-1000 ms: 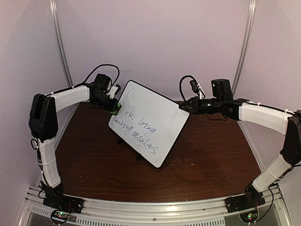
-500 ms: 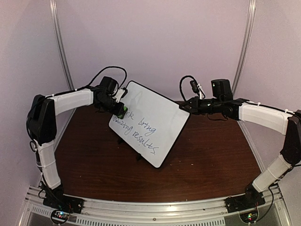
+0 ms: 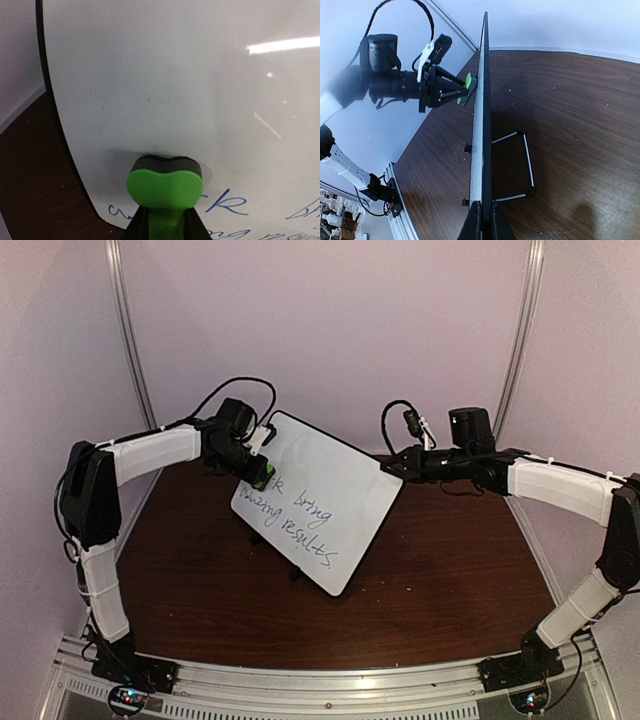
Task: Erase the whiteboard
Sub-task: Erase the center of the whiteboard.
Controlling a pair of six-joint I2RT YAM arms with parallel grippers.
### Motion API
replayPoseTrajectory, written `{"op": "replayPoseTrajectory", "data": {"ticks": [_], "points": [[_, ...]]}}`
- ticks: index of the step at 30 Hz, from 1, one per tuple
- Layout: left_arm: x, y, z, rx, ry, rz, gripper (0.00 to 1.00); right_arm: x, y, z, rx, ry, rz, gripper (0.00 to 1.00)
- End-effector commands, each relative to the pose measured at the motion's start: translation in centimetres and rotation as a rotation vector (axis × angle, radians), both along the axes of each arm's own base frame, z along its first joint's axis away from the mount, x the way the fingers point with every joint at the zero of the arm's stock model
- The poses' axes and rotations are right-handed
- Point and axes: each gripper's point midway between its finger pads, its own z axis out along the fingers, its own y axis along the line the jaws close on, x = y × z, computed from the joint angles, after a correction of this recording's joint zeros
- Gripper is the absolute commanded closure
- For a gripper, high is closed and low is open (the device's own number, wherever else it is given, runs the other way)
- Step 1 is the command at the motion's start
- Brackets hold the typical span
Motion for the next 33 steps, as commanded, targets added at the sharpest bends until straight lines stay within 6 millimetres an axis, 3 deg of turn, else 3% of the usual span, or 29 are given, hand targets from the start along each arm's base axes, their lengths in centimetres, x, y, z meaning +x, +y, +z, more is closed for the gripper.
{"op": "replayPoseTrajectory", "data": {"ticks": [1, 6, 11, 17, 24, 29, 33], "points": [[4.2, -4.0, 4.1, -0.017, -0.144, -0.084, 0.92, -2.1, 2.4, 3.1, 0.039, -0.134, 0.158, 1.00], [6.8, -4.7, 4.9, 0.010, -0.179, -0.078, 0.92, -2.2, 2.4, 2.8, 0.035, -0.129, 0.159, 1.00], [7.4, -4.7, 4.9, 0.021, -0.185, -0.064, 0.92, -2.2, 2.5, 2.7, 0.033, -0.126, 0.162, 1.00], [5.5, -3.1, 1.5, 0.094, -0.085, -0.047, 0.92, -2.3, 2.5, 2.7, 0.030, -0.129, 0.160, 1.00], [2.2, -1.3, -0.8, 0.112, -0.008, -0.029, 0.92, -2.3, 2.5, 2.7, 0.028, -0.131, 0.160, 1.00], [1.0, -0.7, -1.5, 0.115, 0.005, -0.034, 0.93, -2.3, 2.5, 2.7, 0.028, -0.131, 0.159, 1.00], [0.0, -1.4, -1.2, 0.072, 0.021, -0.065, 0.93, -2.3, 2.5, 2.8, 0.027, -0.132, 0.159, 1.00]]}}
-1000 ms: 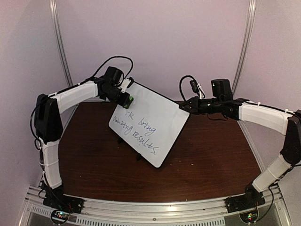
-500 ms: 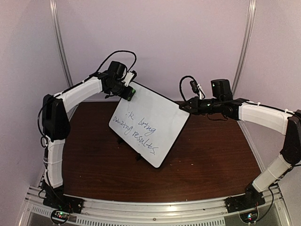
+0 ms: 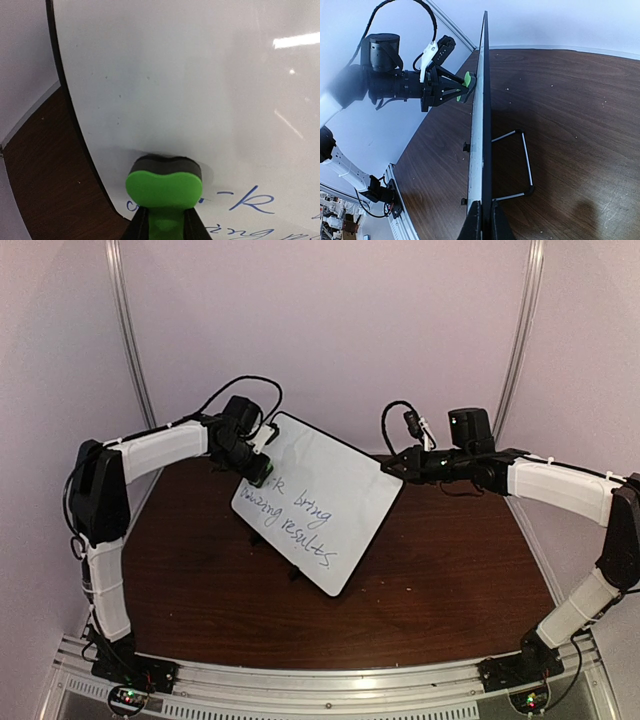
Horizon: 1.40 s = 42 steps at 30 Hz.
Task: Erase the whiteboard
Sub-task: Erase the center of the whiteboard.
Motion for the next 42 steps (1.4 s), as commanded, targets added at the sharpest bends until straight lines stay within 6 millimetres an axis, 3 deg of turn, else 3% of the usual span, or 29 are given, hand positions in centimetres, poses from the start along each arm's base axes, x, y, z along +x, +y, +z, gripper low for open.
{"op": "replayPoseTrajectory", "data": {"ticks": [1, 13, 16, 22, 26, 30, 38, 42], "points": [[-2.2, -1.7, -1.3, -0.052, 0.063, -0.065, 0.93, -2.4, 2.5, 3.2, 0.032, -0.153, 0.172, 1.00], [-6.0, -0.9, -5.6, -0.031, 0.138, -0.055, 0.93, -2.4, 2.5, 3.3, 0.033, -0.155, 0.169, 1.00], [-5.3, -1.0, -4.8, -0.038, 0.105, -0.048, 0.94, -2.4, 2.5, 3.1, 0.032, -0.149, 0.170, 1.00], [-2.8, -2.8, -0.4, -0.083, -0.021, -0.051, 0.94, -2.4, 2.6, 3.1, 0.033, -0.148, 0.171, 1.00], [-2.0, -2.9, 0.4, -0.076, -0.049, -0.037, 0.94, -2.4, 2.6, 3.1, 0.032, -0.148, 0.172, 1.00], [-2.9, -2.6, -1.2, -0.069, -0.012, -0.038, 0.94, -2.4, 2.6, 3.0, 0.031, -0.147, 0.171, 1.00], [-6.8, -0.5, -6.7, -0.043, 0.132, 0.006, 0.94, -2.5, 2.6, 3.0, 0.032, -0.149, 0.173, 1.00], [-6.8, 0.2, -7.4, -0.035, 0.137, 0.028, 0.94, -2.5, 2.7, 3.1, 0.035, -0.148, 0.177, 1.00]]}}
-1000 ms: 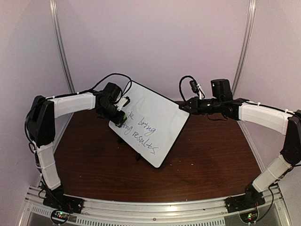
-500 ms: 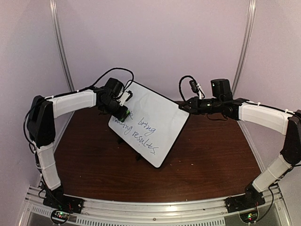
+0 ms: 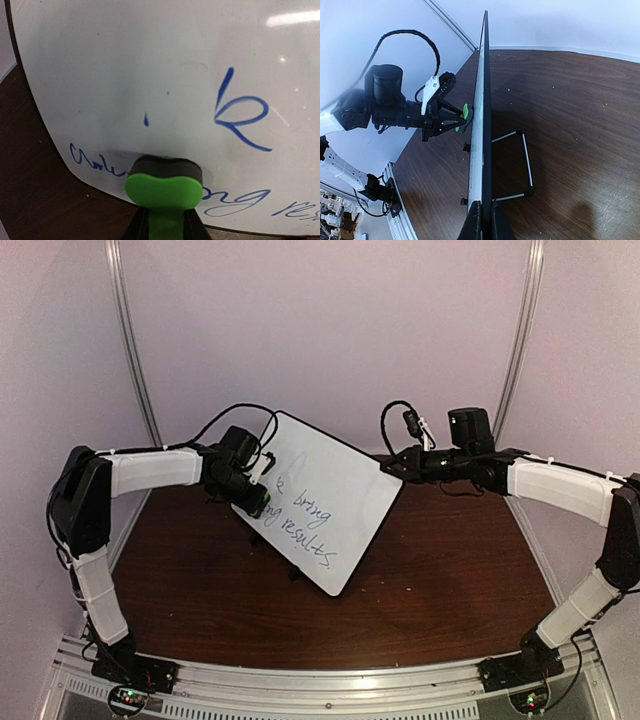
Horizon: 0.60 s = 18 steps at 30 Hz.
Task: Erase the whiteboard
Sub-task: Erase the center of the whiteboard.
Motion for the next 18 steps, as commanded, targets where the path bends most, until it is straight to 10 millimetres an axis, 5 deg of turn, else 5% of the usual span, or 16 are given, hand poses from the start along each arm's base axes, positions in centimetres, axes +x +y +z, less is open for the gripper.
{"op": "replayPoseTrajectory", "data": {"ticks": [1, 11, 18], "points": [[-0.6, -0.2, -2.6, -0.014, 0.054, 0.006, 0.94, -2.4, 2.5, 2.9, 0.038, -0.131, 0.167, 1.00], [5.1, -2.1, 3.1, -0.100, -0.079, -0.029, 0.94, -2.5, 2.5, 3.1, 0.036, -0.135, 0.166, 1.00], [5.2, -2.7, 2.2, -0.116, -0.045, -0.043, 0.94, -2.5, 2.4, 3.1, 0.034, -0.136, 0.166, 1.00]]}}
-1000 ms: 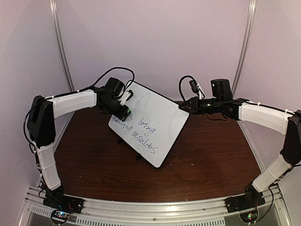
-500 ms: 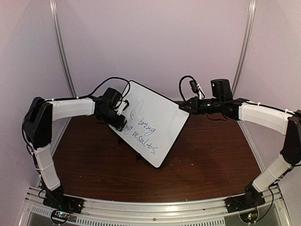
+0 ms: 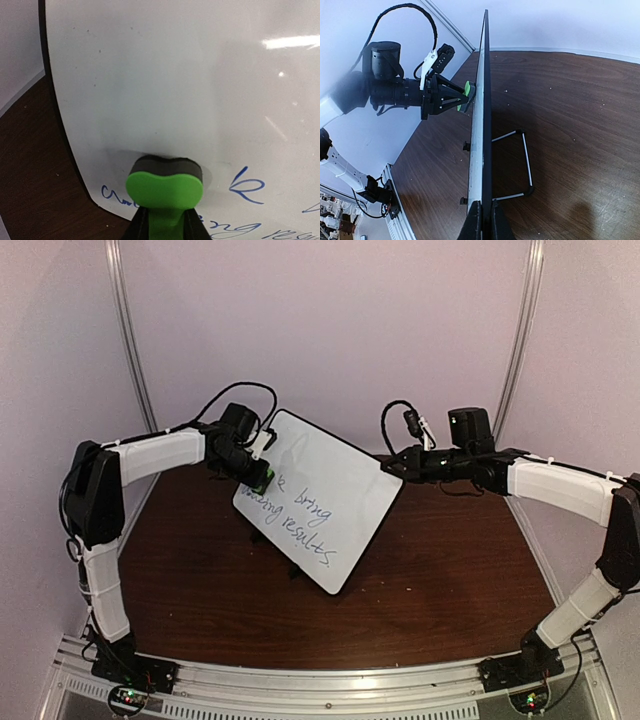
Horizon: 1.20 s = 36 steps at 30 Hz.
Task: Erase the whiteboard
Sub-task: Erase the center of the whiteboard.
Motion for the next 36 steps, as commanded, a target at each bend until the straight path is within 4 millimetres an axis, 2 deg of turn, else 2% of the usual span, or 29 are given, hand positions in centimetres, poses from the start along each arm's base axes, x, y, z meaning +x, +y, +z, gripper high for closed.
{"op": "replayPoseTrajectory", "data": {"ticks": [1, 6, 9, 11, 15, 21, 25, 29, 36], "points": [[0.3, -1.8, -1.6, -0.049, 0.004, -0.049, 0.94, -2.7, 2.6, 3.1, 0.037, -0.134, 0.180, 1.00], [-2.9, -1.1, -4.1, -0.090, 0.086, -0.046, 0.94, -2.7, 2.6, 3.0, 0.035, -0.133, 0.178, 1.00], [-4.7, -0.8, -4.7, -0.126, 0.118, -0.047, 0.94, -2.6, 2.6, 2.9, 0.035, -0.132, 0.180, 1.00], [-5.1, -0.5, -4.9, -0.122, 0.119, -0.044, 0.95, -2.6, 2.7, 2.8, 0.034, -0.129, 0.180, 1.00], [-4.1, -0.9, -3.5, -0.128, 0.078, -0.051, 0.94, -2.5, 2.8, 2.7, 0.037, -0.125, 0.183, 1.00], [-1.0, -3.6, 0.7, -0.189, -0.013, -0.113, 0.94, -2.7, 2.8, 2.8, 0.034, -0.128, 0.183, 1.00], [0.6, -4.5, 1.6, -0.185, -0.026, -0.116, 0.94, -2.7, 2.7, 2.7, 0.032, -0.125, 0.180, 1.00], [0.1, -4.0, -0.1, -0.151, 0.012, -0.094, 0.94, -2.6, 2.7, 2.8, 0.031, -0.127, 0.179, 1.00], [-4.4, -2.4, -3.9, -0.089, 0.094, -0.078, 0.94, -2.5, 2.9, 2.5, 0.027, -0.123, 0.181, 1.00]]}}
